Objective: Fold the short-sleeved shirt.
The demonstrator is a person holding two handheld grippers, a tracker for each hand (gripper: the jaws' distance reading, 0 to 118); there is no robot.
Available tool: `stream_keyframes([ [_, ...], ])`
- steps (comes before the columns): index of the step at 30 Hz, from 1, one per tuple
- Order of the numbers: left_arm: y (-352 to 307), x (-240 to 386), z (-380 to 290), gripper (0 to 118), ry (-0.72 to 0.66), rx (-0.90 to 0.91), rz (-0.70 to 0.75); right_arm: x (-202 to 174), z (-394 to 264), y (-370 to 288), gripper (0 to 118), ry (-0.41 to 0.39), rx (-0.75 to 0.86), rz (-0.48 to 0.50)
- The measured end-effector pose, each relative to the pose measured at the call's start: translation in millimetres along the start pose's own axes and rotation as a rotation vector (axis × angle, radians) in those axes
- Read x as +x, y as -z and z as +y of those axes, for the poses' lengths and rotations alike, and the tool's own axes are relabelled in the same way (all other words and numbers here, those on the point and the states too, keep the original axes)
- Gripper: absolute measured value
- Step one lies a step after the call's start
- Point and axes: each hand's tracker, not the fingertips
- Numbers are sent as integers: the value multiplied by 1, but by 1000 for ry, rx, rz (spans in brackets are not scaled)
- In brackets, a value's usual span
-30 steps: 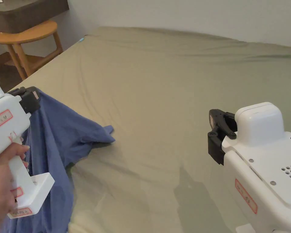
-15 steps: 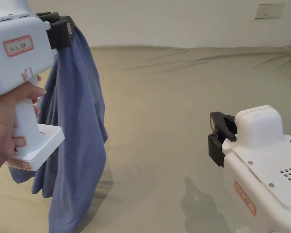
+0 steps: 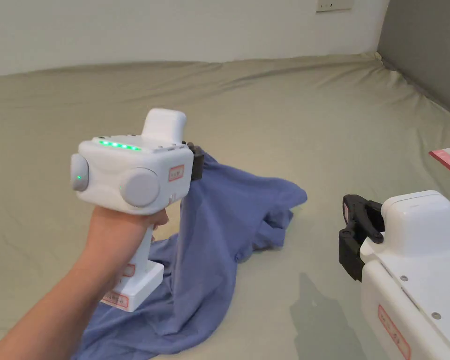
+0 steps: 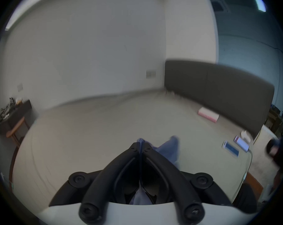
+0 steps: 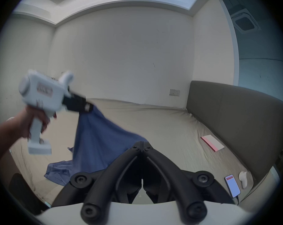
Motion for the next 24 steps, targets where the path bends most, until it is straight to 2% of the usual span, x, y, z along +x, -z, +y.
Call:
stream_keyframes([
  [3,59,-1,-58,0,10,-197,20,4,-11,11,0,3,-33,-2],
  [6,90,0,-119,0,-9,-354,40,6,-20,20,0,-3,-68,1],
  [10,91,-6,-168,2,-51,-408,49,6,-27,29,0,-18,-104,6],
  [11,85,-8,-171,8,-58,-363,51,6,-28,31,0,-22,-109,7],
  [12,77,-8,-168,21,-63,-314,40,5,-28,33,0,-25,-111,9],
  [13,67,-7,-163,39,-67,-306,23,3,-26,34,0,-29,-114,13],
  [14,59,-8,-160,66,-75,-309,3,1,-26,34,0,-33,-114,18],
  [15,46,-11,-154,86,-91,-281,-15,-1,-24,34,0,-38,-111,24],
  [16,32,-14,-149,99,-103,-232,-12,-4,-20,34,0,-43,-103,32],
  [18,-1,-20,-133,106,-123,-98,4,-11,-13,31,0,-59,-83,43],
  [24,-122,-39,-79,107,-113,256,162,-36,21,22,0,-95,19,80],
])
